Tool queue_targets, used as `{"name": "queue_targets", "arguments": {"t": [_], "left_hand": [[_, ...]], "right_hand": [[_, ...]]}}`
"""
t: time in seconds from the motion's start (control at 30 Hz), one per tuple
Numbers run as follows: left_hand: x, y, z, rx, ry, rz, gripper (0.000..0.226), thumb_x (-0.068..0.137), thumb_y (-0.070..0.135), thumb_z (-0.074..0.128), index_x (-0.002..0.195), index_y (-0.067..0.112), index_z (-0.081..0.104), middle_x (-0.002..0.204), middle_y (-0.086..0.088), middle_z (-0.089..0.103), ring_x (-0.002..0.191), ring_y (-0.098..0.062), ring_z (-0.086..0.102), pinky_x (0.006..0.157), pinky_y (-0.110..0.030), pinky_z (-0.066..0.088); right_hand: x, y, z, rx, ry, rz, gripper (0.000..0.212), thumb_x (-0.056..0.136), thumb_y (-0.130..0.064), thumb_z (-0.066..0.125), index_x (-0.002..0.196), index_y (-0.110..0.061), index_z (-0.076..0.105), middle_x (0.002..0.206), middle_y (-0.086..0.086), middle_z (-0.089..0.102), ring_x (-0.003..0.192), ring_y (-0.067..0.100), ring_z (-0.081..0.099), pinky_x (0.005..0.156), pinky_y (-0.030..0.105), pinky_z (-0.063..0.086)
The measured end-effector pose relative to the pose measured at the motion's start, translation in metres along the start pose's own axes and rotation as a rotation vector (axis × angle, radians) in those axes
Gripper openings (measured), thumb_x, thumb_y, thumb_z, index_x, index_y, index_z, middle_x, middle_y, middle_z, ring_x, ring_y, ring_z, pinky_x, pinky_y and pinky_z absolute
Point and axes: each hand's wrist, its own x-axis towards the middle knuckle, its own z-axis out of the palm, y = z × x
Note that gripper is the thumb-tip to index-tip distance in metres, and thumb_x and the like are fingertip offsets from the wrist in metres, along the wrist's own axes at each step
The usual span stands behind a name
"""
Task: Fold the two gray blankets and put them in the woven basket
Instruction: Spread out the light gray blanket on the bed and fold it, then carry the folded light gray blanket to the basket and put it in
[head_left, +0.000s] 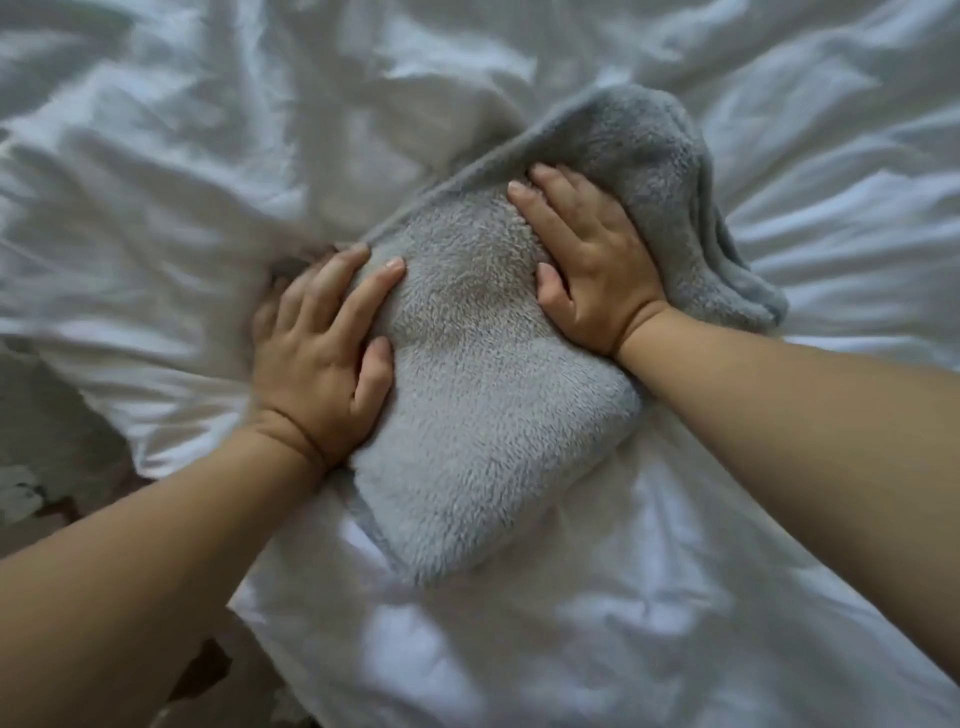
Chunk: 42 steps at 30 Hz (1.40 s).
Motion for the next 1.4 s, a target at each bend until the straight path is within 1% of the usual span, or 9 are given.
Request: {"name": "queue_targets", "arguments": {"t": [0.13,0.23,0.4,0.5,0.57,0.63,0.8,1.2,1.4], "left_hand": [[-0.014,0.035,-0.038,-0.013,-0.038,-0.303,0.058,0.088,0.042,0.043,0.144,0.028,0.038,0.154,-0.007,0.027,0.142,-0.027,0.023,0.116,-0.047,0.015],[-0.034,0.07,-0.059,-0.219,0.085,-0.644,0.075,0.077,0.055,0.057,0.142,0.026,0.034,0.147,-0.01,0.027,0.137,-0.029,0.025,0.115,-0.044,0.02],[-0.054,0.091,-0.051,-0.702,-0.051,-1.188,0.115,0.057,0.068,0.074,0.145,0.015,0.022,0.146,-0.013,0.037,0.133,-0.031,0.039,0.109,-0.044,0.034],[-0.049,0.081,-0.044,-1.039,0.047,-1.286,0.105,0.046,0.061,0.083,0.132,0.014,0.046,0.127,-0.003,0.059,0.115,-0.023,0.057,0.101,-0.042,0.046],[-0.042,0.07,-0.043,-1.144,0.035,-1.312,0.078,0.047,0.05,0.087,0.113,0.015,0.063,0.106,0.001,0.071,0.098,-0.019,0.067,0.092,-0.038,0.051],[-0.038,0.059,-0.042,-1.232,-0.017,-1.327,0.059,0.051,0.039,0.087,0.1,0.012,0.069,0.089,0.002,0.076,0.084,-0.016,0.071,0.079,-0.032,0.054],[-0.036,0.045,-0.052,-1.373,-0.123,-1.355,0.061,0.056,0.033,0.083,0.111,0.013,0.065,0.097,-0.002,0.075,0.091,-0.018,0.069,0.077,-0.032,0.052],[-0.036,0.038,-0.076,-1.173,-0.003,-1.086,0.011,0.08,0.026,0.074,0.084,0.027,0.064,0.087,0.018,0.068,0.084,0.004,0.061,0.07,-0.017,0.044],[-0.014,0.003,-0.119,-1.251,-0.111,-0.959,0.033,0.081,0.029,0.071,0.11,0.015,0.066,0.102,0.0,0.073,0.094,-0.015,0.069,0.08,-0.03,0.052]], "right_hand": [[0.003,-0.007,-0.035,-0.093,-0.118,0.086,0.065,0.085,-0.04,0.038,0.145,-0.016,0.041,0.153,0.017,0.034,0.141,0.034,0.032,0.117,0.046,0.015],[-0.005,0.008,-0.061,-0.117,0.024,0.373,0.07,0.081,-0.051,0.047,0.142,-0.016,0.044,0.15,0.019,0.032,0.137,0.035,0.032,0.115,0.045,0.021],[-0.032,0.038,-0.079,0.638,-0.101,1.11,0.074,0.077,-0.064,0.062,0.132,-0.015,0.052,0.131,0.007,0.058,0.115,0.025,0.056,0.098,0.031,0.044],[-0.037,0.054,-0.084,0.688,-0.202,1.115,0.065,0.072,-0.066,0.067,0.116,-0.018,0.065,0.105,-0.003,0.068,0.093,0.015,0.063,0.077,0.026,0.048],[-0.03,0.056,-0.087,0.784,-0.243,1.133,0.061,0.064,-0.064,0.074,0.106,-0.02,0.069,0.092,-0.006,0.07,0.082,0.01,0.064,0.067,0.023,0.047],[-0.026,0.058,-0.089,0.938,-0.379,1.205,0.079,0.047,-0.063,0.08,0.111,-0.017,0.068,0.1,0.003,0.073,0.091,0.02,0.068,0.083,0.031,0.052],[-0.02,0.058,-0.099,1.141,-0.598,1.263,0.062,0.049,-0.047,0.079,0.103,-0.018,0.069,0.091,0.009,0.076,0.076,0.023,0.074,0.078,0.037,0.053],[-0.042,0.028,-0.126,1.346,-0.42,1.365,0.042,0.062,-0.028,0.07,0.101,-0.014,0.066,0.083,0.01,0.076,0.07,0.024,0.073,0.058,0.033,0.058],[-0.052,-0.013,-0.158,1.435,-0.255,1.359,0.037,0.066,-0.027,0.064,0.1,-0.012,0.066,0.081,0.007,0.075,0.069,0.019,0.072,0.063,0.03,0.056]]}}
